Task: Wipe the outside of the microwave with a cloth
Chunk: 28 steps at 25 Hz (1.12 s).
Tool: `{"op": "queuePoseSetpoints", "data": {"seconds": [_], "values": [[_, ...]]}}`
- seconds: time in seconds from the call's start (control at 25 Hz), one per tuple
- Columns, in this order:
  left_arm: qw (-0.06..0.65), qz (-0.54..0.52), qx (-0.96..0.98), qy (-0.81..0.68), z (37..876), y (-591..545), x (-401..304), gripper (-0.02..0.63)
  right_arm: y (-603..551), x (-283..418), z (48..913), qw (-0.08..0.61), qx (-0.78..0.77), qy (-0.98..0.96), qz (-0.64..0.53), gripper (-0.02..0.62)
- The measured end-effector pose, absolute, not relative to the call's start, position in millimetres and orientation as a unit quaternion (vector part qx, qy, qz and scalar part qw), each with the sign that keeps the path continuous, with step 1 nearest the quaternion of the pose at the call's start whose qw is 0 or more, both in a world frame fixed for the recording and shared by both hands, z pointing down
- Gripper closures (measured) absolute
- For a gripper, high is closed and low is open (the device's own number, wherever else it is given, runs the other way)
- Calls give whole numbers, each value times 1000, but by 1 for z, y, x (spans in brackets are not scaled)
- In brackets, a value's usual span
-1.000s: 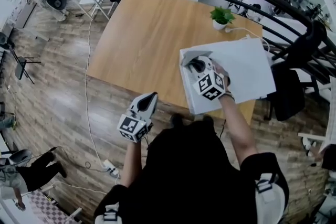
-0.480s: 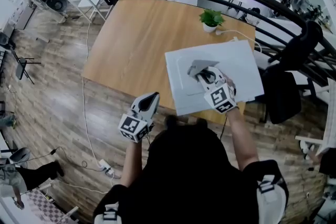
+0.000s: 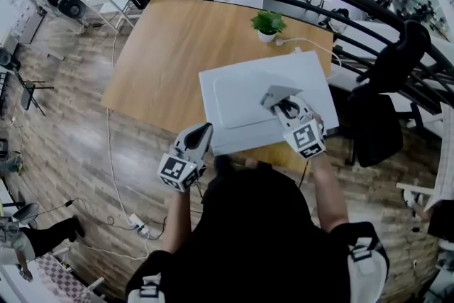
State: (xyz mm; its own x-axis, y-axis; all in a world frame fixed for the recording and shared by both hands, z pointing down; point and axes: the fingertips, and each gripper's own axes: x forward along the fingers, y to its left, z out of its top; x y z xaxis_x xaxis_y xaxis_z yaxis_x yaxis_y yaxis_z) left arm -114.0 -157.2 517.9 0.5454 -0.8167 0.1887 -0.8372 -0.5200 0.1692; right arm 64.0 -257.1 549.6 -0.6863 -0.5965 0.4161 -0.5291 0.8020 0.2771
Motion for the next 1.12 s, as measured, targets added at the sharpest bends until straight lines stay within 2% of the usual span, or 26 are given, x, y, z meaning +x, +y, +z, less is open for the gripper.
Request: {"op": "queuePoseSetpoints", "data": {"seconds": [0.48, 1.12], "values": [[125, 50, 867, -480, 517, -152, -43, 603, -248, 134, 556, 243, 304, -919, -67, 580], [127, 66, 868, -476, 520, -138, 4, 603, -233, 171, 555, 225, 298, -925, -72, 580]]}}
